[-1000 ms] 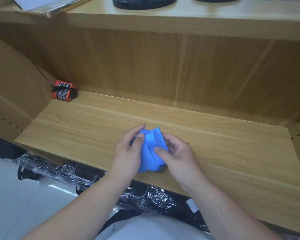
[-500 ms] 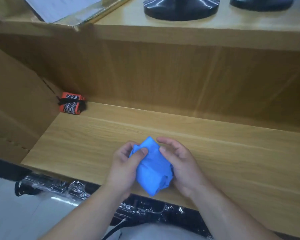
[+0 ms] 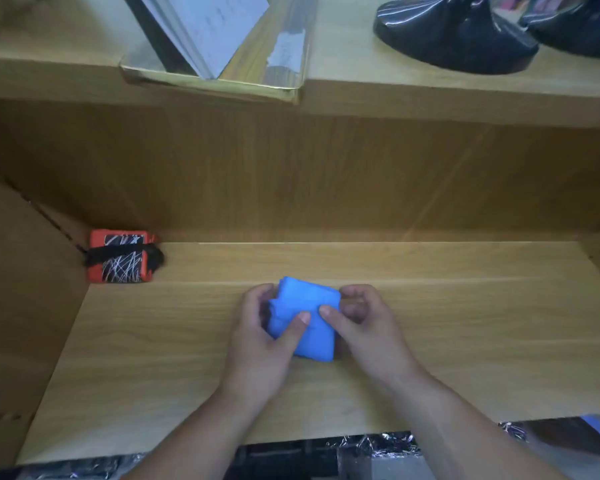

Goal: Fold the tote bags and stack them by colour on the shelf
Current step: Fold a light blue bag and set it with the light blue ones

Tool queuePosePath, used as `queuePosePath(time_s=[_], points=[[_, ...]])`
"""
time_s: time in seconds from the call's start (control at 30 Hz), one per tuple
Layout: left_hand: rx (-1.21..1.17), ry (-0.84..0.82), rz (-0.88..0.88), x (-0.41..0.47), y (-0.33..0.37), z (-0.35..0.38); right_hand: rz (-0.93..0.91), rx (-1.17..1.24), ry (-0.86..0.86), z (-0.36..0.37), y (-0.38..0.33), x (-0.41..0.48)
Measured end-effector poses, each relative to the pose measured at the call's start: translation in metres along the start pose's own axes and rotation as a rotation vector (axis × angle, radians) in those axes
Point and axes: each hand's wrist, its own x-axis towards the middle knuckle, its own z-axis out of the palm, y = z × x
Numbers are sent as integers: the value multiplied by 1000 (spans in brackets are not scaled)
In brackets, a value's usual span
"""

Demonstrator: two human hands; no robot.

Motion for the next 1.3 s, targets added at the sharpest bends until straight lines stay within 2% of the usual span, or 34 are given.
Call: queuePosePath(time_s=[0.1, 0.17, 0.27, 0.43, 0.63, 0.77, 0.83, 0.9, 1.03, 1.13, 1.3], points=[[406, -85, 397, 12, -3, -12, -33, -70, 132, -3, -6, 21], [562, -165, 516, 25, -5, -14, -45, -105, 193, -3, -13, 38], [643, -238, 509, 45, -11, -13, -58, -147, 225, 3, -20, 55], [688, -243, 400, 66, -9, -6, -84, -417, 126, 5, -19, 73], [833, -223, 435, 81, -3, 0, -71, -595, 162, 4, -16, 93], [821, -226, 451, 83, -4, 1, -79, -574, 164, -4, -14, 92], [814, -201, 440, 82, 0, 3, -73, -547, 167, -15, -11, 83], [913, -136, 461, 75, 7, 7, -78, -571, 162, -33, -7, 68], [1096, -93, 587, 48, 26, 30, -208, -817, 180, -95, 4, 11], [1069, -201, 648, 19, 34, 71, -238, -946, 201, -156, 26, -40], [1028, -564, 799, -55, 29, 182, -223, -922, 461, -289, 109, -124]])
